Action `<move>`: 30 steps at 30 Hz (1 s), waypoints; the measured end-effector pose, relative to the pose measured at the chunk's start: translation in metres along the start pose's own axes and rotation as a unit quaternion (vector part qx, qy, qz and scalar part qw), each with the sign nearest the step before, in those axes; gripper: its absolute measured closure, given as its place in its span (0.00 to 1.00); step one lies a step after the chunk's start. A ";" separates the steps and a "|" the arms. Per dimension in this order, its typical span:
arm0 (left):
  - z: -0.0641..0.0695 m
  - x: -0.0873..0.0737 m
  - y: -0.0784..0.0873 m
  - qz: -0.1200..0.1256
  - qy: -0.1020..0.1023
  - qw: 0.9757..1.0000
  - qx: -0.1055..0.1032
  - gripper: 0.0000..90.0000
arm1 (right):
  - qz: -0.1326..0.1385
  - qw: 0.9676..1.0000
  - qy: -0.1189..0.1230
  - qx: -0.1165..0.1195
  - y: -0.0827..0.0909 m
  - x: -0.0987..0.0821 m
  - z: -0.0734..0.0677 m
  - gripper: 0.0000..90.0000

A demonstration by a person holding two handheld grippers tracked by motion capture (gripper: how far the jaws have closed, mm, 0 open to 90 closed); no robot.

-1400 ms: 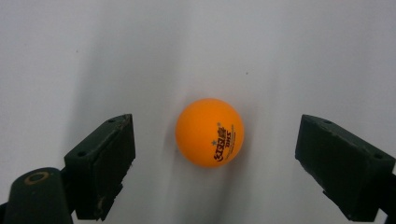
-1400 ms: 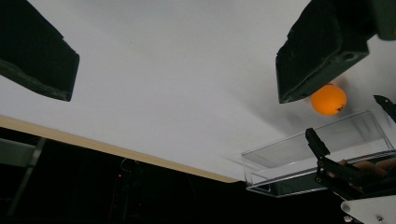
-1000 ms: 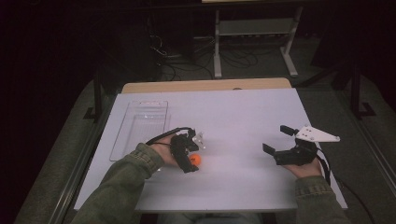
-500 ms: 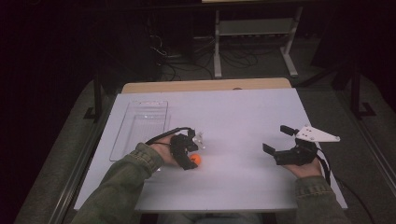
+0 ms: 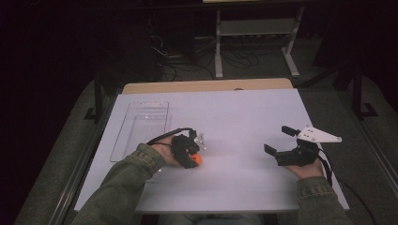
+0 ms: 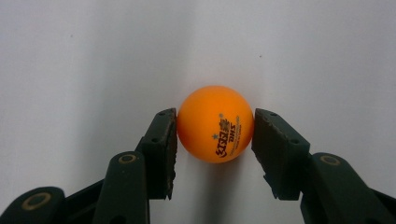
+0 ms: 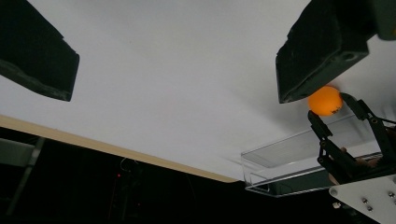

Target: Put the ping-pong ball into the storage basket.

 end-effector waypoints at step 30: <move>0.005 -0.001 0.071 0.044 0.006 0.999 0.012 0.57 | 0.007 1.000 -0.003 0.001 0.002 0.001 -0.001 0.00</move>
Point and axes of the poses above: each handheld gripper's, and its own axes: y roughly backward along the jaws, x roughly out of its top, z roughly to its right, the point moved 4 cm from there along -y, roughly forward along the jaws, and after that the axes turned 10 degrees about -z, right-handed, at the moved point
